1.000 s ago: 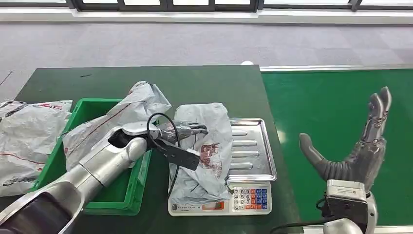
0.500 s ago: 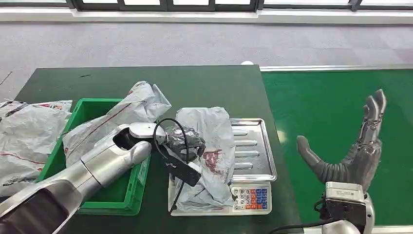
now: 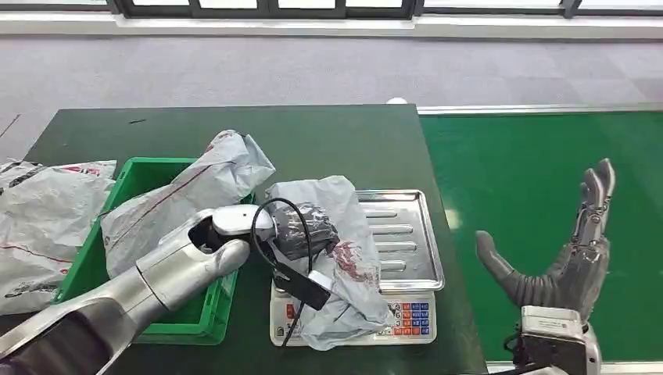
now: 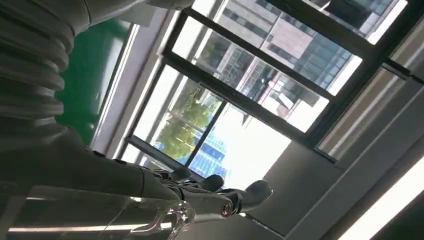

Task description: Moved the parcel from conveyor to table for the left to box.

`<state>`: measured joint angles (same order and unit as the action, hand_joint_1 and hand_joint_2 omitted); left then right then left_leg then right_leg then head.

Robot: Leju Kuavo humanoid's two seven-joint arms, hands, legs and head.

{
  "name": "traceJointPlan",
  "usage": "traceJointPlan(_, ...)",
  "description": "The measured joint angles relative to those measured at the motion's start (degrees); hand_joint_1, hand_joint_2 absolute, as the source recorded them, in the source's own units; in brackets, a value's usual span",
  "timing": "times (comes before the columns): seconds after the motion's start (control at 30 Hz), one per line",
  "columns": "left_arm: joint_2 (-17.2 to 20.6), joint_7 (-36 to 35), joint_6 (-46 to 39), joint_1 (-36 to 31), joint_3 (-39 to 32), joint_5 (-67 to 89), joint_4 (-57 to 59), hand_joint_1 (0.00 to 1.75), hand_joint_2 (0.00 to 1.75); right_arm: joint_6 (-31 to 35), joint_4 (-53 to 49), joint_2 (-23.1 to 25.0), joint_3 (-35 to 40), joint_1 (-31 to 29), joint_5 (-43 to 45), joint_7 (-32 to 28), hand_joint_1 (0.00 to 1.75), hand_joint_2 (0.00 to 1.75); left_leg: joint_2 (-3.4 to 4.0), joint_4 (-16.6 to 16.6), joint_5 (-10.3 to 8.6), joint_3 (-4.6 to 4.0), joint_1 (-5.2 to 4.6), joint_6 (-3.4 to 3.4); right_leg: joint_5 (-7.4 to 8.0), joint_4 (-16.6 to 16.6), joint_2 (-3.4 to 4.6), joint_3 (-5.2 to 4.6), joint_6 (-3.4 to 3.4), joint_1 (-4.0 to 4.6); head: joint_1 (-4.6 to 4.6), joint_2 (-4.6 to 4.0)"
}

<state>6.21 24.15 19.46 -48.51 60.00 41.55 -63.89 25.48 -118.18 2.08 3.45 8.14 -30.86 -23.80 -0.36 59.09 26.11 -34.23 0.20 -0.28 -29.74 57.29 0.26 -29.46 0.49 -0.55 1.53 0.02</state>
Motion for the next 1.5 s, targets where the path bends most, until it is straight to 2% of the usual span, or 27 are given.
traceJointPlan(0.1, -0.2, -0.35, -1.38, 1.22, 0.0, 0.59, 0.0, 1.75, 1.75, 0.09, -0.4, 0.0, 0.0, 0.65, 0.15, -0.35, 0.0, 1.75, 0.0, 0.0, 0.0, 0.0, 0.0, 0.0, 0.0, 0.0, 0.0, 0.0, 0.0, 0.0, 0.0, 0.0)
traceJointPlan(0.13, -0.22, -0.48, -1.84, 1.71, 0.0, 0.88, 0.0, 1.47, 1.75, 0.11, -0.58, 0.0, 0.0, 0.96, 0.18, -0.46, 0.0, 1.75, -0.01, 0.0, 0.0, -0.01, 0.0, 0.0, 0.0, 0.0, 0.0, -0.01, 0.0, 0.0, 0.0, 0.0)
traceJointPlan(0.17, -0.24, -0.55, -2.15, 2.06, 0.0, 1.01, 0.02, 0.03, 1.75, 0.18, -0.66, 0.0, 0.0, 1.09, 0.33, -0.7, 0.0, 1.75, 0.0, 0.0, 0.0, -0.01, 0.0, 0.0, 0.0, 0.0, 0.0, -0.02, 0.0, 0.0, 0.0, 0.0)
traceJointPlan(0.2, -0.24, -0.66, -2.56, 2.38, 0.0, 1.05, 0.02, 0.28, 1.75, 0.22, -0.7, 0.0, 0.0, 1.21, 0.42, -0.83, 0.0, 1.75, 0.01, 0.0, 0.0, -0.01, 0.0, 0.0, 0.0, 0.0, 0.0, -0.01, 0.0, 0.0, 0.0, 0.0)
traceJointPlan(0.23, -0.26, -0.72, -3.04, 2.62, -0.04, 1.09, 0.02, 0.21, 1.75, 0.24, -0.81, 0.0, 0.0, 1.34, 0.5, -0.87, 0.0, 1.75, 0.01, 0.0, 0.0, -0.01, 0.0, 0.0, 0.0, -0.01, 0.01, -0.01, 0.0, 0.0, 0.0, 0.0)
traceJointPlan(0.27, -0.35, -0.81, -3.67, 2.87, -0.26, 1.12, 0.02, 0.42, 1.75, 0.31, -0.9, 0.0, 0.0, 1.51, 0.52, -0.92, 0.0, 1.75, 0.0, 0.0, 0.0, -0.01, 0.0, 0.0, 0.0, -0.01, 0.0, -0.01, 0.0, 0.0, 0.0, 0.0)
traceJointPlan(0.3, -0.42, -1.05, -4.26, 3.23, -0.59, 1.12, -0.02, 0.44, 1.75, 0.35, -0.96, 0.0, 0.0, 1.71, 0.63, -0.92, 0.0, 1.75, -0.01, 0.0, 0.0, -0.01, 0.0, 0.0, 0.0, -0.01, 0.0, 0.0, 0.0, 0.0, 0.0, 0.0)
traceJointPlan(0.33, -0.52, -1.58, -5.2, 3.88, -1.25, 0.78, -0.38, 1.59, 1.75, 0.42, -1.15, 0.0, 0.0, 2.04, 0.66, -0.92, 0.0, 1.75, -0.01, 0.0, 0.0, -0.01, -0.01, 0.0, 0.0, -0.01, 0.0, 0.0, 0.0, -0.01, 0.0, 0.0)
traceJointPlan(0.47, -0.59, -3.04, -6.6, 6.06, -5.01, -0.39, -3.41, 1.59, 1.75, -0.11, -1.88, 0.04, 0.0, 2.58, 0.37, -0.65, 0.0, 1.75, 0.01, 0.0, 0.0, -0.03, 0.0, 0.0, 0.0, -0.01, 0.0, -0.03, 0.0, 0.0, 0.0, 0.0)
traceJointPlan(0.63, -0.57, -3.54, -5.91, 7.17, -6.4, -0.28, -5.48, 1.59, 1.75, -0.57, -2.34, 0.39, 0.0, 2.6, -0.2, -0.39, 0.0, 1.75, 0.0, 0.0, 0.0, -0.03, 0.0, 0.0, 0.0, 0.0, 0.0, -0.02, 0.0, 0.0, 0.0, 0.0)
traceJointPlan(0.67, -0.57, -3.56, -5.91, 7.34, -6.62, -0.26, -5.75, 1.75, 1.75, -0.61, -2.45, 0.44, 0.0, 2.61, -0.2, -0.22, 0.0, 1.75, 0.0, 0.0, 0.0, -0.02, 0.0, 0.0, 0.0, 0.0, 0.0, -0.02, 0.0, 0.0, 0.0, 0.0)
traceJointPlan(0.7, -0.57, -3.56, -5.9, 7.41, -6.75, -0.26, -5.88, 1.59, 1.75, -0.63, -2.54, 0.48, 0.0, 2.61, -0.2, -0.2, 0.0, 1.75, 0.0, 0.0, 0.0, -0.03, 0.0, 0.0, 0.0, 0.0, 0.0, -0.02, 0.0, 0.0, 0.0, 0.0)
traceJointPlan(0.73, -0.57, -3.56, -5.91, 7.49, -6.8, -0.26, -6.03, 1.71, 1.75, -0.61, -2.56, 0.48, 0.0, 2.6, -0.2, -0.2, 0.0, 1.75, -0.01, 0.0, 0.0, -0.03, 0.0, 0.0, 0.0, -0.01, -0.01, -0.01, 0.0, 0.0, 0.0, 0.0)
traceJointPlan(0.77, -0.57, -3.56, -5.91, 7.56, -6.82, -0.24, -6.23, 1.75, 1.75, -0.63, -2.56, 0.48, 0.0, 2.61, -0.2, -0.15, 0.0, 1.75, -0.01, 0.0, 0.0, -0.03, -0.01, 0.0, 0.0, -0.01, -0.01, -0.01, 0.0, 0.0, 0.0, 0.0)
traceJointPlan(0.97, -0.72, -2.84, -6.58, 8.12, -7.15, 0.5, -6.16, 1.75, 1.75, -0.68, -2.65, 0.77, 0.0, 2.78, -0.53, -0.35, 0.0, 1.75, 0.0, 0.0, 0.0, -0.03, -0.01, 0.0, 0.0, -0.01, 0.0, -0.03, 0.0, -0.01, 0.0, 0.0)
traceJointPlan(1.0, -0.98, -2.67, -6.89, 8.43, -7.21, 0.59, -6.08, 0.96, 1.75, -0.72, -2.73, 0.9, -0.02, 2.9, -0.57, -0.59, 0.0, 1.75, -0.01, 0.0, 0.01, -0.03, -0.01, 0.0, -0.01, -0.01, 0.0, -0.03, 0.0, -0.01, 0.0, 0.0)
traceJointPlan(1.03, -1.22, -2.47, -7.15, 8.8, -7.23, 0.83, -5.92, 0.0, 1.75, -0.72, -2.78, 1.0, 0.0, 2.95, -0.68, -0.77, 0.0, 1.75, 0.0, 0.0, 0.01, -0.03, -0.01, 0.0, -0.01, -0.02, 0.0, -0.03, 0.0, -0.01, 0.0, 0.0)
traceJointPlan(1.07, -1.49, -2.36, -7.3, 9.13, -7.23, 0.92, -5.68, 0.0, 1.75, -0.81, -2.78, 1.05, 0.0, 2.95, -0.77, -0.83, 0.0, 1.75, 0.0, 0.0, 0.01, -0.03, -0.01, 0.0, -0.01, -0.02, 0.0, -0.04, 0.0, -0.01, 0.0, 0.0)
traceJointPlan(1.1, -1.84, -2.36, -7.41, 9.45, -7.23, 0.92, -5.51, 0.0, 0.0, -0.9, -2.78, 1.12, 0.0, 2.95, -0.85, -0.83, 0.0, 1.75, 0.0, 0.0, 0.01, -0.03, -0.01, 0.0, -0.01, -0.02, 0.0, -0.04, 0.0, -0.01, 0.0, 0.0)
traceJointPlan(1.5, -4.26, -3.72, -5.42, 10.41, -8.66, -2.58, -2.19, 0.0, 0.0, -1.68, -2.75, 1.6, -0.02, 2.12, -0.94, 0.2, 0.0, 1.75, -0.01, 0.0, 0.0, -0.03, -0.01, 0.0, 0.0, -0.02, 0.0, -0.02, 0.0, -0.01, 0.0, 0.0)
